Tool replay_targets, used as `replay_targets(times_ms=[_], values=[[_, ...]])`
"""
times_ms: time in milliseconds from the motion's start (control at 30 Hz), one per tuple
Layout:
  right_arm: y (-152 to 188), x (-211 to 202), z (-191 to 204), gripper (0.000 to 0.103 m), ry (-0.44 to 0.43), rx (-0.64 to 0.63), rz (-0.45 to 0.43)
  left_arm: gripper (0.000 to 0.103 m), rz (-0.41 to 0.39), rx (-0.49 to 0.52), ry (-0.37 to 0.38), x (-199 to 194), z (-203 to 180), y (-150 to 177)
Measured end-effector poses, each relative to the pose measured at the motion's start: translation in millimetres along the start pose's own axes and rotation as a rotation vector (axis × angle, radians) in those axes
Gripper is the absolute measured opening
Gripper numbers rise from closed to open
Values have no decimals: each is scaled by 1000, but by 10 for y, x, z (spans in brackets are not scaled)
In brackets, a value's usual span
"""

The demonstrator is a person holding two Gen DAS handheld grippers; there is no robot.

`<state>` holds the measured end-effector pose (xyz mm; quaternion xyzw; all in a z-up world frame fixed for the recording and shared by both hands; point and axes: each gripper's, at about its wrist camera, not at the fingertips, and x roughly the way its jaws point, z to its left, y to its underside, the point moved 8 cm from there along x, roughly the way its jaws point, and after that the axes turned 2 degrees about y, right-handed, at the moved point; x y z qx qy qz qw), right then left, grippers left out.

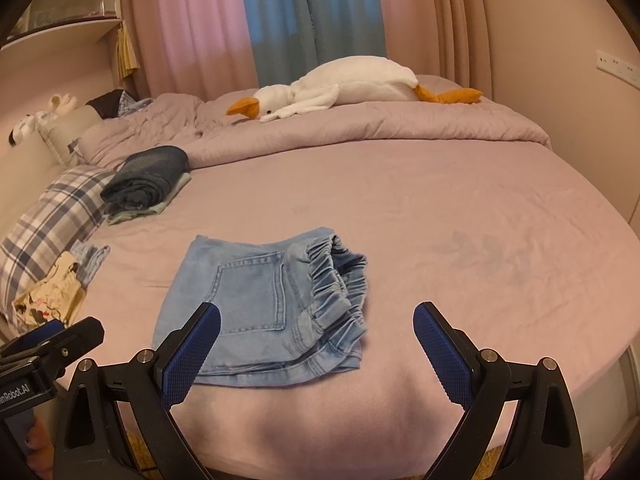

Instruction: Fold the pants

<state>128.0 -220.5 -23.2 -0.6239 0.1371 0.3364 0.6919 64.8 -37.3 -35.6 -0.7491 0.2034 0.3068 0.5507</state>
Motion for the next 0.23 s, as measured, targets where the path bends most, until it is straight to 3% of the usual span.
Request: replay_targets(times_ms=[233], values=[[19,21,-18,97,4,0,4,102,-9,-1,17,-11,3,-16]])
